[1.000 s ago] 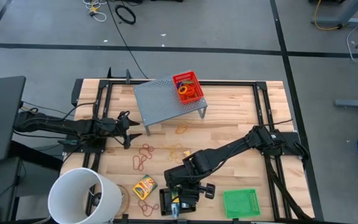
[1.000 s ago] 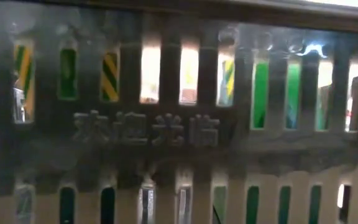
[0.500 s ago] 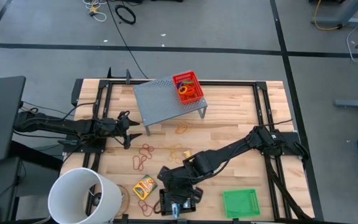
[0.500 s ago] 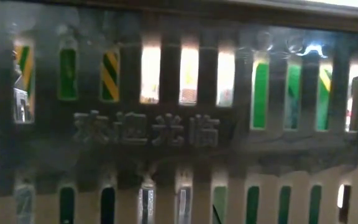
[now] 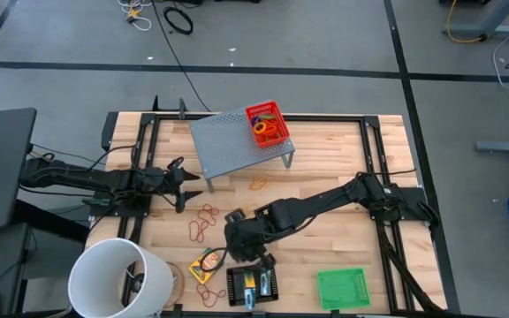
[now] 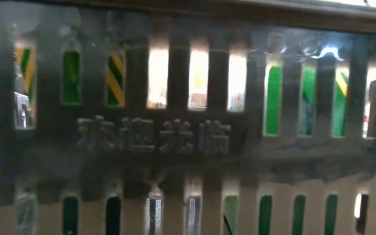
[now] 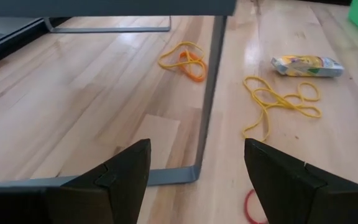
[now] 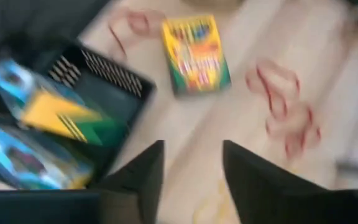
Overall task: Pick & Place Office Desk Supplies
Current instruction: Put the left yellow crayon box into the black bin
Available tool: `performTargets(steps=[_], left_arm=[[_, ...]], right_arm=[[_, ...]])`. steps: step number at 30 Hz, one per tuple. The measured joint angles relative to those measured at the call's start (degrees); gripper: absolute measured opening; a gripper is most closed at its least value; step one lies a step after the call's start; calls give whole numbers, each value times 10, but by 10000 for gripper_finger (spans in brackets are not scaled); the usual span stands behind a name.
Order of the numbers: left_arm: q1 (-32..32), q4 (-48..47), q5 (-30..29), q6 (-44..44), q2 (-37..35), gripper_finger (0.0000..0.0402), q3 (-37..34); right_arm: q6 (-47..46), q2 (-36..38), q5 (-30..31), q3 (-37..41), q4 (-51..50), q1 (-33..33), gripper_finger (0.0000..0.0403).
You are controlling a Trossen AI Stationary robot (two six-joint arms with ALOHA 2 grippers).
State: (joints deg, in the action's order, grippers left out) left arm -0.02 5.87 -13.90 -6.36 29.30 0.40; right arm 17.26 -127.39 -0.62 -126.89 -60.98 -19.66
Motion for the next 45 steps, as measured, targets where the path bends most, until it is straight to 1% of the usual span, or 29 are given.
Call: performTargets(steps=[3,6,8,10,11,12,14,18,20,22,26,31,34,37,40,42,45], left_arm=[[0,0,23,2,0,262,0],[-1,3,63,8,0,262,0],[-5,18,79,5,0,262,0],[-13,35,82,-3,0,262,0],[-18,44,83,-5,0,262,0],[-25,49,84,-5,0,262,0],[-37,57,84,-5,1,262,0],[-58,61,59,7,4,262,0],[-65,62,47,14,4,262,0],[-69,62,41,15,4,262,0],[-75,62,35,15,4,262,0],[-75,63,38,9,4,262,0],[-75,59,36,3,6,262,3],[-75,60,40,-3,17,262,19],[-75,61,57,-10,37,262,37],[-75,58,70,-18,59,262,50],[-75,60,95,-33,100,262,71]], right_arm=[[-40,0,52,0,-78,0,220],[-97,0,86,1,-140,0,231],[-127,2,101,18,-139,-3,231],[-142,8,126,45,-130,-9,226],[-144,14,129,62,-111,-11,223],[-144,24,128,86,-81,-14,221],[-137,50,114,146,13,-16,214],[-104,125,42,309,301,-20,200],[-87,171,26,387,435,-20,194],[-79,224,25,464,534,-19,189],[-78,342,26,625,685,-13,180],[-80,481,76,835,887,-15,176],[-101,544,107,956,997,-14,176],[-115,577,145,1055,1113,-13,176],[-125,585,153,1126,1204,-14,176],[-131,585,155,1158,1241,-14,176],[-139,585,158,1185,1260,-14,176]])
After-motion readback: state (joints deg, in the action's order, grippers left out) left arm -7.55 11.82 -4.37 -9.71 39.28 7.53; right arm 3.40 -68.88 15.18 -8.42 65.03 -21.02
